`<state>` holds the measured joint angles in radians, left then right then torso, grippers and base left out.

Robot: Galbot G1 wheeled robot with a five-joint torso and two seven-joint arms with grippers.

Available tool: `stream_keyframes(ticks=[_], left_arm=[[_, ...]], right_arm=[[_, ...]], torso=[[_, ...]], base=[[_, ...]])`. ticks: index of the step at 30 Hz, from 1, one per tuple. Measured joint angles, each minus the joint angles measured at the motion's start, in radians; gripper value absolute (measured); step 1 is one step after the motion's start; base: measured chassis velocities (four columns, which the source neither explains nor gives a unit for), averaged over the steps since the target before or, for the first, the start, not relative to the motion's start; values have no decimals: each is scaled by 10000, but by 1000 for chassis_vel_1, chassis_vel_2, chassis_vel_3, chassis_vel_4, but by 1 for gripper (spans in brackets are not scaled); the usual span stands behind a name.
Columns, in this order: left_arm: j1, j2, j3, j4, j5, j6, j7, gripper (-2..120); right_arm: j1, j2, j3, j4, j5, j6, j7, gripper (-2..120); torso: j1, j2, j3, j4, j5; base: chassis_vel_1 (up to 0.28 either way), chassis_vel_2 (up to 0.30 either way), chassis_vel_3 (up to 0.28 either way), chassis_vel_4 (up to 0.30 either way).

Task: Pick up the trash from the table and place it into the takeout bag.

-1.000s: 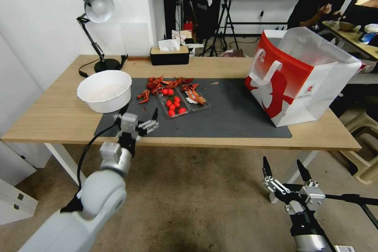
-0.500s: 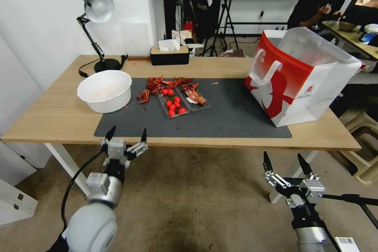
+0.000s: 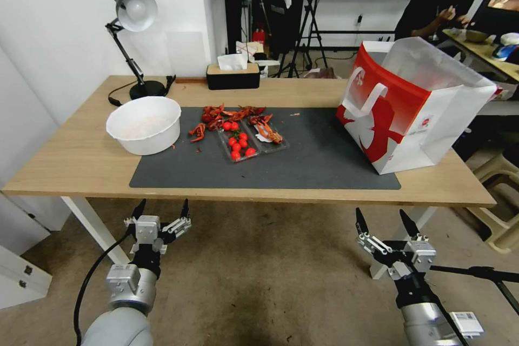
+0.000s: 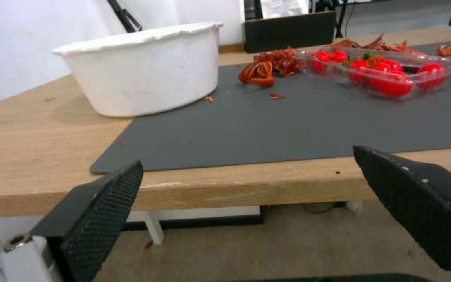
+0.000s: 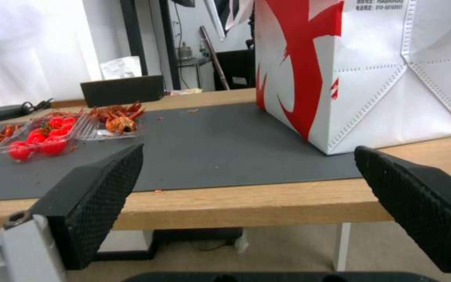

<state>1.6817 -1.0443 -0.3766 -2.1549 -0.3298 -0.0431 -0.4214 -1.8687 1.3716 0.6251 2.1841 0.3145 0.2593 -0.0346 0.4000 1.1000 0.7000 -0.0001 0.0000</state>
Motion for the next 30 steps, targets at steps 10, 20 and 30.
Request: stream_keyframes(ticks=[10, 20, 30], left_arm=[[-41, -180, -23, -9, -85, 10, -29, 100], [-58, -180, -11, -13, -92, 35, -34, 100], [-62, -175, -4, -14, -95, 41, -34, 100]], right_arm=[[151, -141, 13, 1, 10, -180, -46, 100], [153, -143, 22, 6, -2, -186, -48, 100], [151, -140, 24, 12, -4, -186, -48, 100]], torso=[[0, 0, 0, 1, 0], [0, 0, 0, 1, 0], [0, 0, 0, 1, 0]], base=[[0, 0, 0, 0], [0, 0, 0, 0], [0, 0, 0, 0]])
